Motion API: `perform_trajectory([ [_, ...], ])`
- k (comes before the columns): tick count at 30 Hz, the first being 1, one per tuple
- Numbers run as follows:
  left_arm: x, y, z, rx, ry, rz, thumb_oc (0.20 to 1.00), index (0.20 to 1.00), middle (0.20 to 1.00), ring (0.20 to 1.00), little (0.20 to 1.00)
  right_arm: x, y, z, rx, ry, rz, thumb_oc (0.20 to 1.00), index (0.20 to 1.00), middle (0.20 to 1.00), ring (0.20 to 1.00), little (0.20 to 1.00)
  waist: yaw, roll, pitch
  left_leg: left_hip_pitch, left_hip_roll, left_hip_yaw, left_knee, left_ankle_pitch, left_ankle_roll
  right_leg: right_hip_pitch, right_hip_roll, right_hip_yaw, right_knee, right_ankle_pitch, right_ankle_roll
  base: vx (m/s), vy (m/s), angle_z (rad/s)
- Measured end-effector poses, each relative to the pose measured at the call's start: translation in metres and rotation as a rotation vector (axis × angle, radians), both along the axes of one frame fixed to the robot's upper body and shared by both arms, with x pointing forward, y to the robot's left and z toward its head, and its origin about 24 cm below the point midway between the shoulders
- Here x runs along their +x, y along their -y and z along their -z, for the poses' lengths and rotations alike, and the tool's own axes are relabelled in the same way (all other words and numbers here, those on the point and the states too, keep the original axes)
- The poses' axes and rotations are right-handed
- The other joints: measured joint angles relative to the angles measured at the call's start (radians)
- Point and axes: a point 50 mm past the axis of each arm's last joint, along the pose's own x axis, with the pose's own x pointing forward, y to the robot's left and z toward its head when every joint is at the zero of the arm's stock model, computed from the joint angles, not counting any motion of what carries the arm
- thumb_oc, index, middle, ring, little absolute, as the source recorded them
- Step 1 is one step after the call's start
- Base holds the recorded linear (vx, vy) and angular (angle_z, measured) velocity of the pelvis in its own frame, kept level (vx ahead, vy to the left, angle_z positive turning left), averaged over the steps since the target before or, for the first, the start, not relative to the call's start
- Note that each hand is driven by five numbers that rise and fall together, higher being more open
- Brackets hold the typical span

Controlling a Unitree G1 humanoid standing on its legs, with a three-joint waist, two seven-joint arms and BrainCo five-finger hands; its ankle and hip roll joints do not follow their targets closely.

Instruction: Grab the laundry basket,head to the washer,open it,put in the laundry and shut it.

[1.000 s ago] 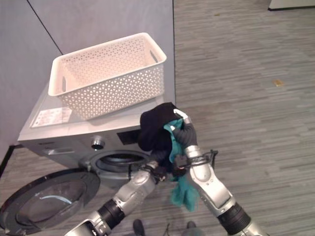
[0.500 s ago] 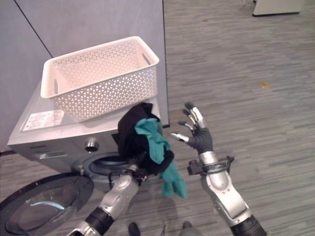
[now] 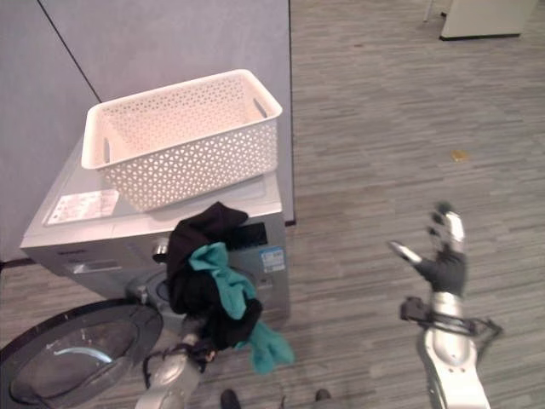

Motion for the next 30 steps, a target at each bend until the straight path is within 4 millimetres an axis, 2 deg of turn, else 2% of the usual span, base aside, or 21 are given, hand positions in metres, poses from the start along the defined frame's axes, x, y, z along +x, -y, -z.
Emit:
perform_trajectory([
  [2, -0.005, 0.002, 0.005, -0.012, -0.024, 0.0, 0.2, 0.2, 0.2, 0.2, 0.2, -0.006, 0.003, 0.025, 0.016, -0.108, 0.049, 1.0, 1.0, 1.0, 1.0, 1.0, 0.005, 0.005, -0.005, -0.035, 0.0, -0.005, 0.0, 0.003, 0.0, -0.034, 0.001, -0.002, 0.003, 0.007, -0.001, -0.16, -0.013, 0.04],
  [3, -0.004, 0.007, 0.006, -0.036, -0.026, -0.001, 0.2, 0.2, 0.2, 0.2, 0.2, -0.006, 0.002, 0.043, 0.049, -0.17, 0.081, 1.0, 1.0, 1.0, 1.0, 1.0, 0.011, 0.008, -0.004, -0.06, -0.002, -0.008, 0.001, 0.015, -0.002, -0.058, 0.001, -0.003, 0.005, 0.015, 0.001, -0.16, 0.0, 0.01],
  [5, 0.001, 0.016, 0.006, -0.053, -0.021, 0.018, 0.2, 0.2, 0.2, 0.2, 0.2, -0.006, -0.002, 0.064, 0.075, -0.248, 0.104, 1.0, 1.0, 1.0, 1.0, 1.0, 0.022, 0.004, 0.01, -0.089, -0.005, -0.013, 0.003, 0.025, 0.002, -0.086, -0.001, -0.005, 0.008, 0.022, 0.004, -0.17, 0.009, 0.09],
  [6, 0.014, 0.022, 0.0, -0.053, 0.018, 0.048, 0.2, 0.2, 0.2, 0.2, 0.2, 0.004, -0.009, 0.079, 0.114, -0.285, 0.124, 1.0, 1.0, 1.0, 1.0, 1.0, 0.024, 0.015, 0.053, -0.135, -0.005, -0.024, 0.021, 0.033, 0.005, -0.12, -0.001, -0.016, 0.012, 0.034, 0.004, -0.24, 0.04, 0.14],
  [7, 0.028, 0.025, -0.008, -0.052, 0.06, 0.059, 0.2, 0.2, 0.2, 0.2, 0.2, 0.015, -0.017, 0.078, 0.14, -0.267, 0.113, 1.0, 1.0, 1.0, 1.0, 1.0, 0.026, 0.023, 0.108, -0.168, -0.002, -0.024, 0.023, 0.041, 0.005, -0.157, -0.001, -0.018, 0.025, 0.042, 0.003, -0.18, 0.039, 0.08],
  [9, 0.046, 0.025, -0.018, -0.028, 0.111, 0.042, 0.2, 0.2, 0.2, 0.2, 0.2, 0.028, -0.027, 0.083, 0.216, -0.249, 0.115, 1.0, 1.0, 1.0, 1.0, 1.0, 0.026, 0.025, 0.16, -0.228, 0.0, -0.027, 0.051, 0.041, 0.003, -0.225, -0.001, -0.018, 0.068, 0.037, -0.001, -0.15, 0.049, 0.0],
  [11, 0.069, 0.026, -0.031, -0.013, 0.161, 0.01, 0.2, 0.2, 0.2, 0.2, 0.2, 0.038, -0.048, 0.095, 0.355, -0.269, 0.096, 1.0, 1.0, 1.0, 1.0, 1.0, 0.033, 0.013, 0.23, -0.263, 0.001, -0.024, 0.053, 0.042, 0.005, -0.275, -0.006, -0.013, 0.111, 0.038, 0.005, -0.13, 0.053, -0.02],
  [15, 0.081, 0.03, -0.039, -0.038, 0.183, -0.021, 0.2, 0.2, 0.2, 0.2, 0.2, 0.032, -0.076, 0.118, 0.519, -0.351, 0.076, 1.0, 1.0, 1.0, 1.0, 1.0, 0.04, -0.01, 0.293, -0.282, -0.011, -0.02, 0.054, 0.05, 0.016, -0.323, -0.019, -0.006, 0.163, 0.017, 0.011, -0.08, 0.031, -0.02],
  [18, 0.087, 0.037, -0.048, -0.049, 0.231, -0.014, 0.2, 0.2, 0.2, 0.2, 0.2, 0.022, -0.098, 0.139, 0.614, -0.451, 0.028, 1.0, 1.0, 1.0, 1.0, 1.0, 0.048, -0.019, 0.345, -0.348, -0.023, -0.03, 0.07, 0.058, 0.026, -0.402, -0.037, -0.022, 0.234, -0.014, 0.015, -0.09, 0.039, 0.17],
  [22, 0.088, 0.036, -0.046, -0.041, 0.221, -0.017, 0.2, 0.2, 0.2, 0.2, 0.2, 0.027, -0.106, 0.138, 0.665, -0.445, -0.004, 1.0, 1.0, 1.0, 1.0, 1.0, 0.055, -0.034, 0.367, -0.377, -0.031, -0.033, 0.071, 0.063, 0.033, -0.441, -0.043, -0.024, 0.263, -0.026, 0.021, -0.04, 0.026, 0.08],
  [25, 0.094, 0.035, -0.052, -0.028, 0.243, -0.024, 0.2, 0.2, 0.2, 0.2, 0.2, 0.034, -0.114, 0.128, 0.655, -0.405, -0.075, 1.0, 1.0, 1.0, 1.0, 1.0, 0.07, -0.035, 0.368, -0.427, -0.042, -0.05, 0.079, 0.06, 0.036, -0.517, -0.056, -0.03, 0.342, -0.069, 0.017, -0.01, 0.007, 0.12],
  [29, 0.108, 0.037, -0.06, -0.012, 0.257, -0.039, 0.2, 0.2, 0.2, 0.2, 0.2, 0.041, -0.116, 0.122, 0.671, -0.376, -0.087, 1.0, 1.0, 1.0, 1.0, 1.0, 0.076, -0.041, 0.371, -0.47, -0.048, -0.056, 0.091, 0.063, 0.039, -0.58, -0.071, -0.035, 0.411, -0.098, 0.017, -0.04, 0.001, 0.1],
  [30, 0.122, 0.034, -0.071, -0.002, 0.282, -0.077, 0.2, 0.2, 0.2, 0.2, 0.2, 0.047, -0.117, 0.116, 0.671, -0.343, -0.098, 1.0, 1.0, 1.0, 1.0, 1.0, 0.074, -0.045, 0.371, -0.505, -0.047, -0.058, 0.098, 0.065, 0.041, -0.621, -0.072, -0.034, 0.431, -0.1, 0.015, -0.04, 0.006, 0.04],
])
